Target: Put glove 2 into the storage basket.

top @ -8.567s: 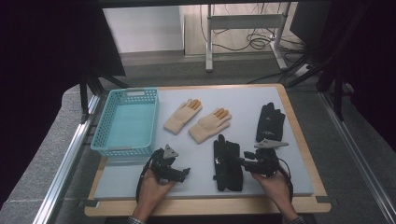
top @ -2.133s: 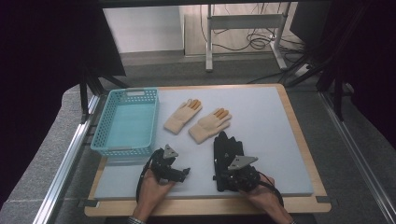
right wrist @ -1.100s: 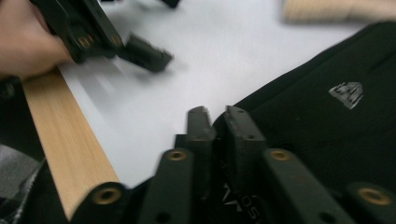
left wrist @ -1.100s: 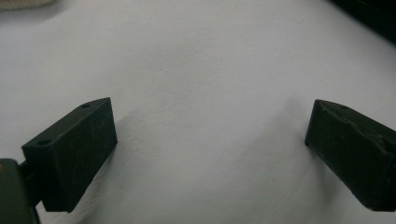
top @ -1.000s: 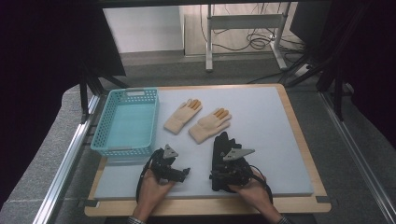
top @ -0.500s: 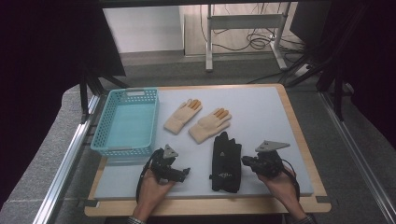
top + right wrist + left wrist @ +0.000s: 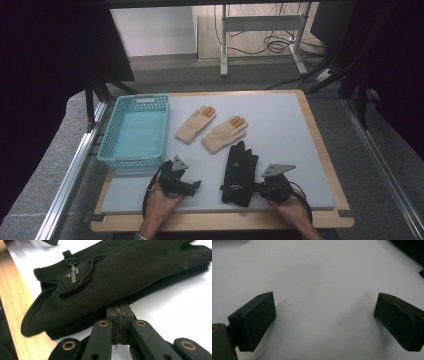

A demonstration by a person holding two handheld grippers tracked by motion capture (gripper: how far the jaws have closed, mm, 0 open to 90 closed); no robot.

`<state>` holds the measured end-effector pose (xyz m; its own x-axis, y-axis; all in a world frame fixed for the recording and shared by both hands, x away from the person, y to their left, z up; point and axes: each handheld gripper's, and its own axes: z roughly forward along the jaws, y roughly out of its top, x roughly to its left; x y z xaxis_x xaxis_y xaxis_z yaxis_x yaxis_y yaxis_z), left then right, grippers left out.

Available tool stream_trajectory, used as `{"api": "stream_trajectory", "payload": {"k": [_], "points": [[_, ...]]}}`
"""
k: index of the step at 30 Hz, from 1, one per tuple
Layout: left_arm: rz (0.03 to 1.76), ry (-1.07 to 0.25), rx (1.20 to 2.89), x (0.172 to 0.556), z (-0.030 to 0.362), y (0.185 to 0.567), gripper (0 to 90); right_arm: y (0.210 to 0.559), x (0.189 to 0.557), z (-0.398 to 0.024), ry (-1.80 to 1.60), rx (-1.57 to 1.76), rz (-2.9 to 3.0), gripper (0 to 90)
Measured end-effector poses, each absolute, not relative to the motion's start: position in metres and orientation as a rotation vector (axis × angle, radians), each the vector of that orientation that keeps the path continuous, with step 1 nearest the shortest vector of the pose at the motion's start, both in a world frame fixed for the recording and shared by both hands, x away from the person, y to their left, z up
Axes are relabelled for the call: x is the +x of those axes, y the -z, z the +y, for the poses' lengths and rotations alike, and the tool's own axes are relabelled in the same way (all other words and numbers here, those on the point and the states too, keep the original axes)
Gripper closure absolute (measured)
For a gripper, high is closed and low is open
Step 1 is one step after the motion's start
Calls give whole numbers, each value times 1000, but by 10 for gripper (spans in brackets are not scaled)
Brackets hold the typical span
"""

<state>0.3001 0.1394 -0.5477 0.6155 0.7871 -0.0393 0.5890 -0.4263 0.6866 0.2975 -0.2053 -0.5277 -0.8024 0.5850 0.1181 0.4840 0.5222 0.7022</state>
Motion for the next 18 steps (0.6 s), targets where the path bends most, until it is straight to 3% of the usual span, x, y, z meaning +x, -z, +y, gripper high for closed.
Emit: {"api": "stream_trajectory", "payload": {"k": [18], "points": [[1118, -389, 2141, 298, 154, 550, 21, 532, 309, -151, -1168, 864, 2626, 862]]}}
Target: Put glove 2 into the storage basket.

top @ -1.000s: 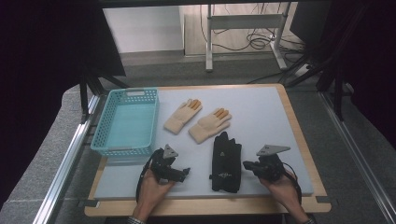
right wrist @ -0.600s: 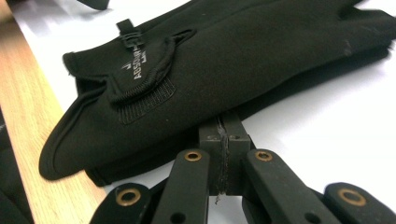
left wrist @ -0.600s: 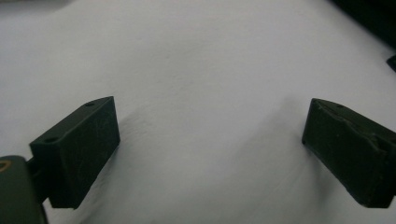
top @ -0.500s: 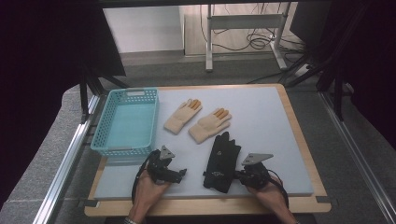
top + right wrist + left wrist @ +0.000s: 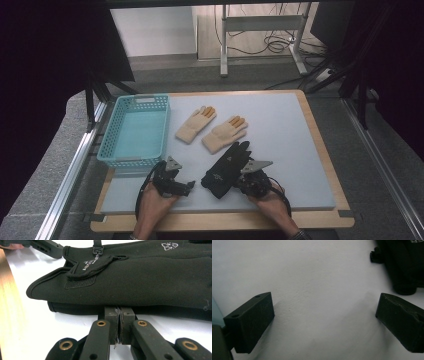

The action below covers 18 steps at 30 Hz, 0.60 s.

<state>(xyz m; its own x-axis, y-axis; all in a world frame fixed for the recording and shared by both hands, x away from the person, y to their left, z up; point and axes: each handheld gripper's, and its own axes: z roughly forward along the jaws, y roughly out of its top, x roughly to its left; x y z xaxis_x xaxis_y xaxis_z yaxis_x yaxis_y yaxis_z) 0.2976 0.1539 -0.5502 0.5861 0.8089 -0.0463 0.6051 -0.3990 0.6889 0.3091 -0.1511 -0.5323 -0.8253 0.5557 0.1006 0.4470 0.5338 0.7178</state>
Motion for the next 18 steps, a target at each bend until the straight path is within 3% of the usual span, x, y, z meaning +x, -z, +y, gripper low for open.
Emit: {"api": "stream_trajectory", "payload": {"k": [18], "points": [[1123, -392, 2130, 297, 154, 551, 15, 518, 309, -177, -1111, 862, 2567, 670]]}}
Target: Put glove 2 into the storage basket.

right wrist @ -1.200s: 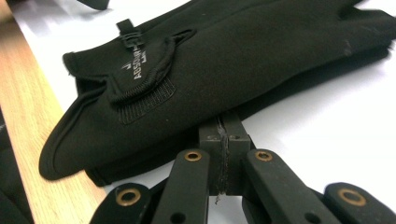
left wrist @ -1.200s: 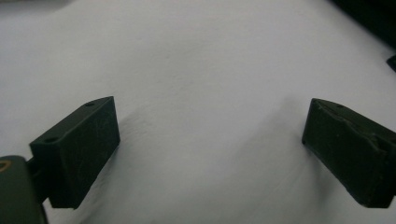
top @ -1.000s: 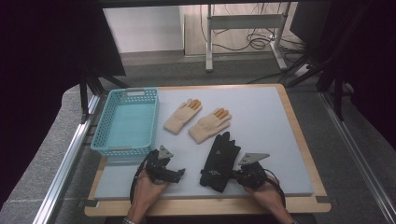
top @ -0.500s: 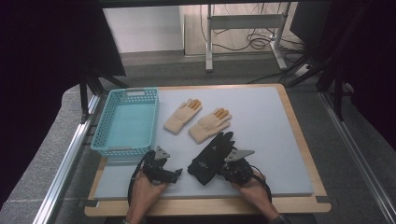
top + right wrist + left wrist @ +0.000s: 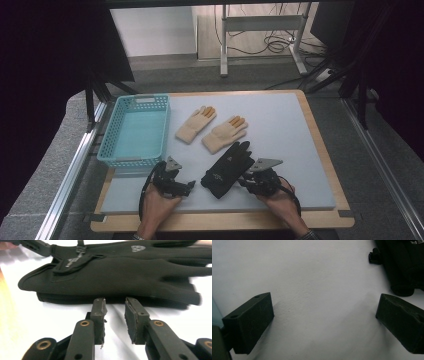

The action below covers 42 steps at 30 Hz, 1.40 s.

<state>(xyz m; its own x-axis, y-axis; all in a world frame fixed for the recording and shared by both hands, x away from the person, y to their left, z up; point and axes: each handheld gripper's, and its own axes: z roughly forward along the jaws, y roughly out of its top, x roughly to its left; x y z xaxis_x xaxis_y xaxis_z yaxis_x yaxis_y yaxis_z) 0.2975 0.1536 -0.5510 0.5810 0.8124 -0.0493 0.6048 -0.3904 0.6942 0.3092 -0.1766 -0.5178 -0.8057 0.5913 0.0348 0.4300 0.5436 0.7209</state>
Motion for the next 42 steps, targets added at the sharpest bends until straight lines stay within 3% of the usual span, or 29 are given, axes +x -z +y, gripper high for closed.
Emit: {"api": "stream_trajectory", "payload": {"k": [3, 14, 21, 31, 42], "points": [[1122, -392, 2131, 297, 154, 551, 15, 514, 312, -187, -1109, 884, 2541, 620], [1124, -390, 2131, 298, 154, 551, 15, 504, 333, -235, -1070, 1018, 2377, 291], [1125, -387, 2132, 298, 154, 551, 14, 507, 345, -266, -1020, 1119, 2301, 155], [1128, -384, 2131, 298, 154, 551, 12, 528, 354, -284, -911, 1200, 2293, 58], [1120, -384, 2137, 298, 154, 551, 9, 530, 353, -283, -922, 1193, 2278, 58]]}}
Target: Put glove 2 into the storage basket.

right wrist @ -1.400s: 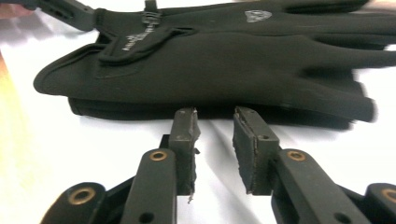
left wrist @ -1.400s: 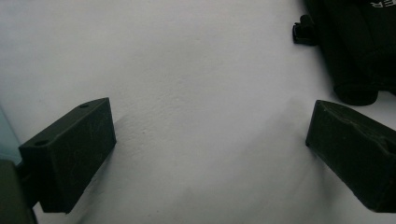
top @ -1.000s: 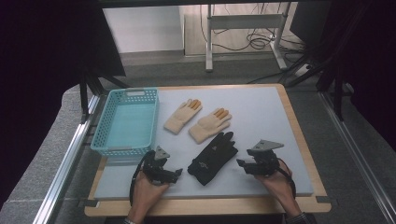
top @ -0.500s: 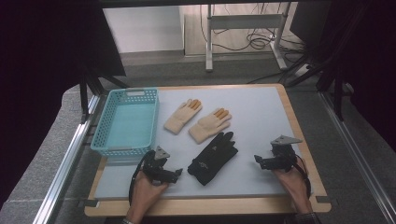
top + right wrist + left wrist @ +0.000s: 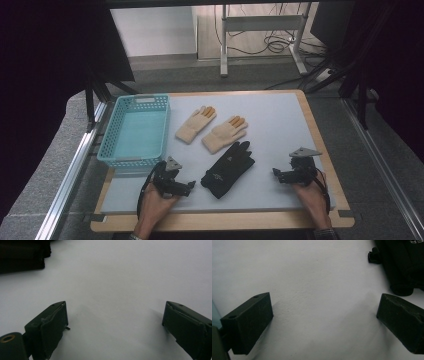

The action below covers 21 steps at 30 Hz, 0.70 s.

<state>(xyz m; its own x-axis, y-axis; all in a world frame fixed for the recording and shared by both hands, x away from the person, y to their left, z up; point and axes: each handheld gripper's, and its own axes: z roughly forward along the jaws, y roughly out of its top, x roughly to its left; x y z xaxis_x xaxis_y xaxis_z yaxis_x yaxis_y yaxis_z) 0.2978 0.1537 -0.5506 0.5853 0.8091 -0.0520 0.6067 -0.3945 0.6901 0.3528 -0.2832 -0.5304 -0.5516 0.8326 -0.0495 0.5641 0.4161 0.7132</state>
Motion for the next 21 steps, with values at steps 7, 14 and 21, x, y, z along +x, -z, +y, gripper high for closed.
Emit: {"api": "stream_trajectory", "payload": {"k": [7, 14, 21], "points": [[1082, -378, 2168, 296, 153, 545, 36, 531, 353, -283, -922, 1192, 2276, 59], [1046, -317, 2134, 292, 142, 528, 26, 531, 352, -283, -922, 1192, 2275, 60], [981, -255, 2133, 297, 121, 508, 9, 531, 352, -283, -924, 1191, 2273, 61]]}}
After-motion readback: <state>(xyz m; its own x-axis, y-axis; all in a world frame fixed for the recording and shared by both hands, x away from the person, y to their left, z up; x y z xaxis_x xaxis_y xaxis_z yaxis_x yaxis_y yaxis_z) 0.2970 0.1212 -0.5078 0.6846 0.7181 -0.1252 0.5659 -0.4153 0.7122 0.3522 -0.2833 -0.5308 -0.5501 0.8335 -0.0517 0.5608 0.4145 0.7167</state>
